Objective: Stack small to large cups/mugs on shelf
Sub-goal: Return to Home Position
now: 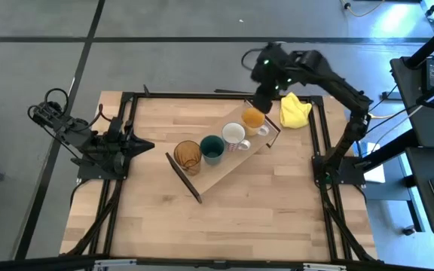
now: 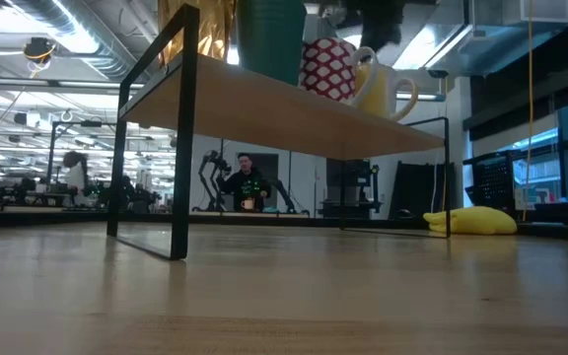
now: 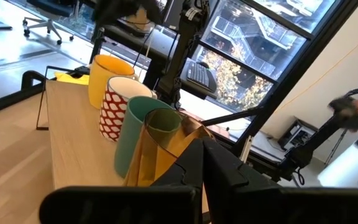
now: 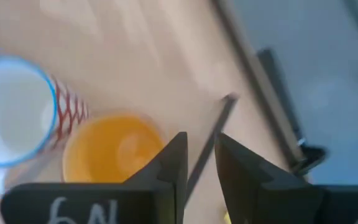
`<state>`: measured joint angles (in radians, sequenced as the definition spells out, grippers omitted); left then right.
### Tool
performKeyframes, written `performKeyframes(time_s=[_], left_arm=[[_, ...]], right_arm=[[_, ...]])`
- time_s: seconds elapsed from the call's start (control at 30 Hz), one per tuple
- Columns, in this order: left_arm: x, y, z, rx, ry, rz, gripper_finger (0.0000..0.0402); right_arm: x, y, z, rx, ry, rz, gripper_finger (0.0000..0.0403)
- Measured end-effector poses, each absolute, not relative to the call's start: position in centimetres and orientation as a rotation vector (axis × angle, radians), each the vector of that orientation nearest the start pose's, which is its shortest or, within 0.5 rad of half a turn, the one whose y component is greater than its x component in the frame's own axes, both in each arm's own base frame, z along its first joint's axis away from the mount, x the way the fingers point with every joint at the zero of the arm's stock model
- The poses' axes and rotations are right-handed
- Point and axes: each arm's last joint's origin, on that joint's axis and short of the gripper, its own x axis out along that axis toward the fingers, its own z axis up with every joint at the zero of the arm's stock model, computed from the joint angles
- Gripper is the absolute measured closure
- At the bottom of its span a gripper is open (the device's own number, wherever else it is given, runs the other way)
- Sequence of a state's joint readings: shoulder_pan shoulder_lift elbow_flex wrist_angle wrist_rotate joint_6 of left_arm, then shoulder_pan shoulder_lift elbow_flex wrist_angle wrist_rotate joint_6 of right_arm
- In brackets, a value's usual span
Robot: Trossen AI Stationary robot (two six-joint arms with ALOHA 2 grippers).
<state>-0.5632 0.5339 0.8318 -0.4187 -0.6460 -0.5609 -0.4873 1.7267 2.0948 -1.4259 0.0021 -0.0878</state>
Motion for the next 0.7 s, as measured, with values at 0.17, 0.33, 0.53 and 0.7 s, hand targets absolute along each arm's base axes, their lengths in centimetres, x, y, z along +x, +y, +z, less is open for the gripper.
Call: performKeyframes(time_s=[0.17,0.33,0.53,0.7], left_arm=[[9.3,-3.7,35.6,-0.476,0.062,0.146,0.0401],[9.2,-3.4,36.0,-0.566,-0.007,0.223,0.0401],[9.3,-3.6,36.5,-0.631,-0.025,0.152,0.0401],[10.0,-4.0,36.6,-0.542,-0.032,0.161,0.0395]], right_arm=[[26.1,-13.9,47.8,0.154,0.839,-0.49,0.032],[22.9,-11.3,51.1,0.203,0.619,-0.422,0.032],[18.2,-7.2,54.5,0.218,0.433,-0.247,0.032],[15.9,-3.6,55.7,0.157,0.355,-0.048,0.032]])
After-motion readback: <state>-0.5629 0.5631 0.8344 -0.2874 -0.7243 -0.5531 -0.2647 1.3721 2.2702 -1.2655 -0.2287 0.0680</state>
